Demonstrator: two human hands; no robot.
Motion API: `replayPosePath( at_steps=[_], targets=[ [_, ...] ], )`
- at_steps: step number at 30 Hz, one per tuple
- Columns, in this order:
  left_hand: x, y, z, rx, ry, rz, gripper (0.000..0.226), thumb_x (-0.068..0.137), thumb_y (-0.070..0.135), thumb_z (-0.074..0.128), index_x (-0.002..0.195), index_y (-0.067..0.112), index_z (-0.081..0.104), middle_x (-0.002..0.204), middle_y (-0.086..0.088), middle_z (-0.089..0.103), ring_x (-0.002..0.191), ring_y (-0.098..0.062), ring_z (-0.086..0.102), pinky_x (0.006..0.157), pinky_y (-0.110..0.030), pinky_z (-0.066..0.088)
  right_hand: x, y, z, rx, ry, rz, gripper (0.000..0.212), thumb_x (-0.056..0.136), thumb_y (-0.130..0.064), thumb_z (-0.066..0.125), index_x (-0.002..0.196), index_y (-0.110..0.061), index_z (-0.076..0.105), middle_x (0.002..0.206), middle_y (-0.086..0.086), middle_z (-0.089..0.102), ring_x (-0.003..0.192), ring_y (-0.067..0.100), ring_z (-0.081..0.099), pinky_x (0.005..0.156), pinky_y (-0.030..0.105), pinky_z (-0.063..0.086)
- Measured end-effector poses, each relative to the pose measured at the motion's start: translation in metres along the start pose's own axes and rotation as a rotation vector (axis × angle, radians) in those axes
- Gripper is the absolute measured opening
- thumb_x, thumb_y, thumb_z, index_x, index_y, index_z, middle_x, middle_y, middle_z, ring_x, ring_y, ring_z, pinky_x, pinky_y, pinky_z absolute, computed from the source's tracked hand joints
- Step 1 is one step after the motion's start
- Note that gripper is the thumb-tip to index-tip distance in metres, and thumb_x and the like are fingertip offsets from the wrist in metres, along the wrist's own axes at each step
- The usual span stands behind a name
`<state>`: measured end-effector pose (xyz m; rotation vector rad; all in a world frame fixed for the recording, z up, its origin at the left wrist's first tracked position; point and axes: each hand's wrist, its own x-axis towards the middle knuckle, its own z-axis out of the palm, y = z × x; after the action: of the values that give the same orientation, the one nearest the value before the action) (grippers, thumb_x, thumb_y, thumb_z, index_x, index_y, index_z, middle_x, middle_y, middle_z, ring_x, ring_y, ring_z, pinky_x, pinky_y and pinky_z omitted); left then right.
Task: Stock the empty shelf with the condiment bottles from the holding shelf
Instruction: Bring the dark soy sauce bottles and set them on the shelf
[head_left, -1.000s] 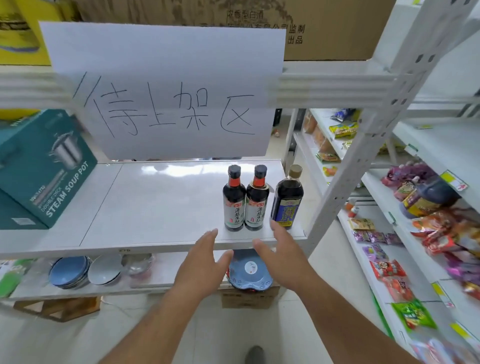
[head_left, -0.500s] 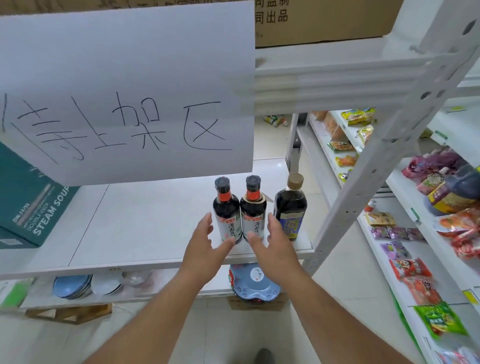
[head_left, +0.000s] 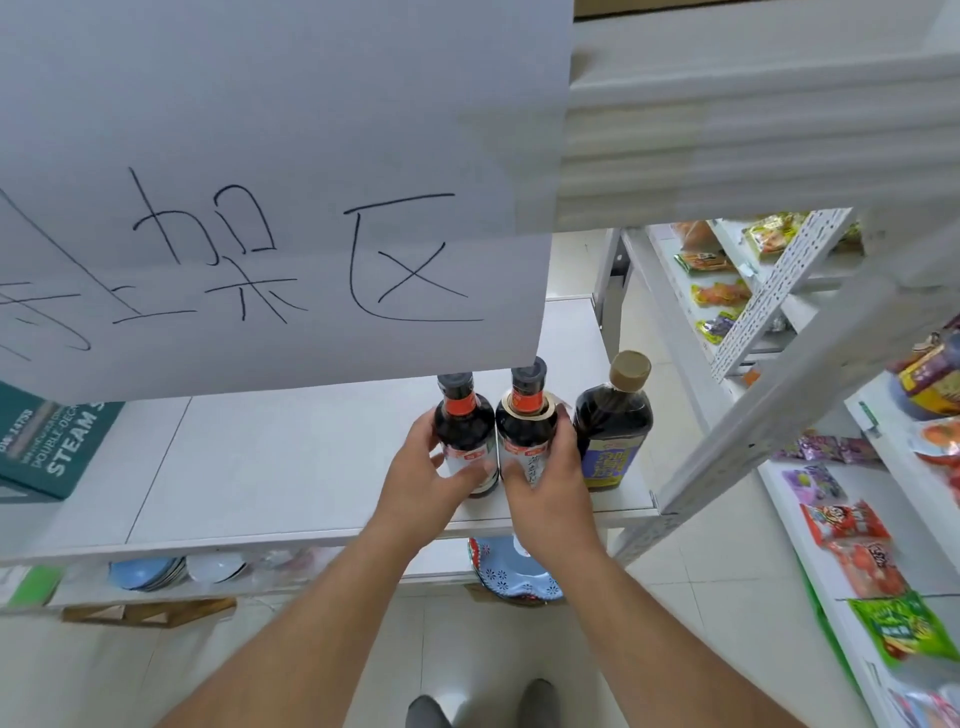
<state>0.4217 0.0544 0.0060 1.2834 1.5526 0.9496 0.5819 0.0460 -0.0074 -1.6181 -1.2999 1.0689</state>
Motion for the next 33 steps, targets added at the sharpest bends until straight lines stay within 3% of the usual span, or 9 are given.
replayPosePath(
  at_steps=[3, 11, 13, 16, 19, 21, 26, 31, 33],
  targets=[
    [0.003, -0.001, 0.002, -0.017, 0.01, 0.0, 0.07, 0.077, 0.025, 0.09, 0.136, 0.032, 0.054, 0.128, 0.017, 0.067, 0.121, -0.002, 0.062, 0.109, -0.03, 0.046, 0.003, 0.003, 0.006, 0.019, 0.038, -0.014, 0.086, 0.09, -0.019, 0.073, 0.158, -0.031, 0.021, 0.153, -0.006, 0.044, 0.137, 0.013, 0.045, 0.115, 0.033, 0.038],
    [0.006, -0.001, -0.001, -0.044, 0.034, 0.056, 0.058, 0.08, 0.013, 0.087, 0.129, 0.028, 0.061, 0.12, 0.012, 0.072, 0.114, -0.004, 0.066, 0.096, -0.014, 0.048, 0.008, 0.002, 0.016, 0.041, 0.139, -0.037, 0.069, 0.081, -0.027, 0.085, 0.137, -0.029, 0.044, 0.132, -0.011, 0.057, 0.121, 0.011, 0.054, 0.103, 0.031, 0.047],
    [0.006, -0.002, -0.003, -0.053, 0.042, 0.067, 0.057, 0.079, 0.011, 0.087, 0.128, 0.027, 0.062, 0.119, 0.011, 0.072, 0.113, -0.005, 0.066, 0.092, -0.01, 0.049, 0.007, 0.002, 0.018, 0.037, 0.151, -0.035, 0.068, 0.079, -0.031, 0.087, 0.134, -0.027, 0.048, 0.128, -0.011, 0.059, 0.118, 0.01, 0.055, 0.099, 0.023, 0.046],
    [0.003, -0.002, -0.008, -0.056, 0.045, 0.082, 0.057, 0.078, 0.011, 0.088, 0.128, 0.025, 0.063, 0.118, 0.01, 0.073, 0.113, -0.007, 0.067, 0.091, -0.009, 0.049, 0.002, 0.0, 0.019, 0.025, 0.157, -0.038, 0.066, 0.077, -0.034, 0.089, 0.13, -0.023, 0.051, 0.124, -0.01, 0.058, 0.111, 0.002, 0.052, 0.087, -0.002, 0.036],
    [-0.005, 0.0, -0.017, -0.034, 0.033, 0.099, 0.057, 0.079, 0.01, 0.088, 0.128, 0.024, 0.063, 0.116, 0.012, 0.073, 0.11, -0.005, 0.067, 0.09, -0.008, 0.048, -0.007, -0.004, 0.02, 0.023, 0.135, -0.048, 0.066, 0.076, -0.037, 0.089, 0.129, -0.025, 0.052, 0.12, -0.015, 0.058, 0.105, -0.012, 0.049, 0.082, -0.006, 0.033],
    [-0.016, 0.003, -0.025, -0.021, 0.022, 0.112, 0.055, 0.079, 0.009, 0.087, 0.126, 0.025, 0.063, 0.113, 0.015, 0.074, 0.108, -0.004, 0.068, 0.089, -0.006, 0.047, -0.018, -0.006, 0.021, 0.03, 0.119, -0.043, 0.067, 0.075, -0.041, 0.089, 0.13, -0.031, 0.052, 0.121, -0.02, 0.058, 0.11, -0.016, 0.049, 0.083, -0.005, 0.035],
    [-0.045, 0.007, -0.045, 0.0, -0.022, 0.154, 0.054, 0.078, 0.005, 0.086, 0.122, 0.029, 0.065, 0.11, 0.014, 0.075, 0.104, -0.006, 0.069, 0.087, -0.01, 0.049, -0.054, -0.012, 0.016, 0.046, 0.127, -0.012, 0.062, 0.074, -0.037, 0.088, 0.126, -0.034, 0.053, 0.118, -0.019, 0.064, 0.107, -0.004, 0.06, 0.081, 0.0, 0.043],
    [-0.073, 0.009, -0.051, 0.012, -0.178, 0.171, 0.055, 0.078, 0.005, 0.086, 0.124, 0.028, 0.066, 0.113, 0.014, 0.074, 0.108, -0.008, 0.069, 0.09, -0.021, 0.05, -0.104, -0.015, 0.001, 0.042, 0.244, 0.031, 0.062, 0.068, -0.051, 0.082, 0.121, -0.043, 0.052, 0.115, -0.022, 0.067, 0.103, -0.003, 0.065, 0.089, 0.027, 0.056],
    [-0.082, 0.014, -0.047, 0.005, -0.257, 0.184, 0.057, 0.076, 0.007, 0.088, 0.123, 0.029, 0.066, 0.113, 0.013, 0.075, 0.106, -0.009, 0.069, 0.089, -0.024, 0.051, -0.127, -0.02, -0.01, 0.055, 0.321, 0.036, 0.057, 0.072, -0.043, 0.086, 0.117, -0.048, 0.052, 0.111, -0.027, 0.066, 0.101, -0.009, 0.064, 0.087, 0.021, 0.055]
  ],
)
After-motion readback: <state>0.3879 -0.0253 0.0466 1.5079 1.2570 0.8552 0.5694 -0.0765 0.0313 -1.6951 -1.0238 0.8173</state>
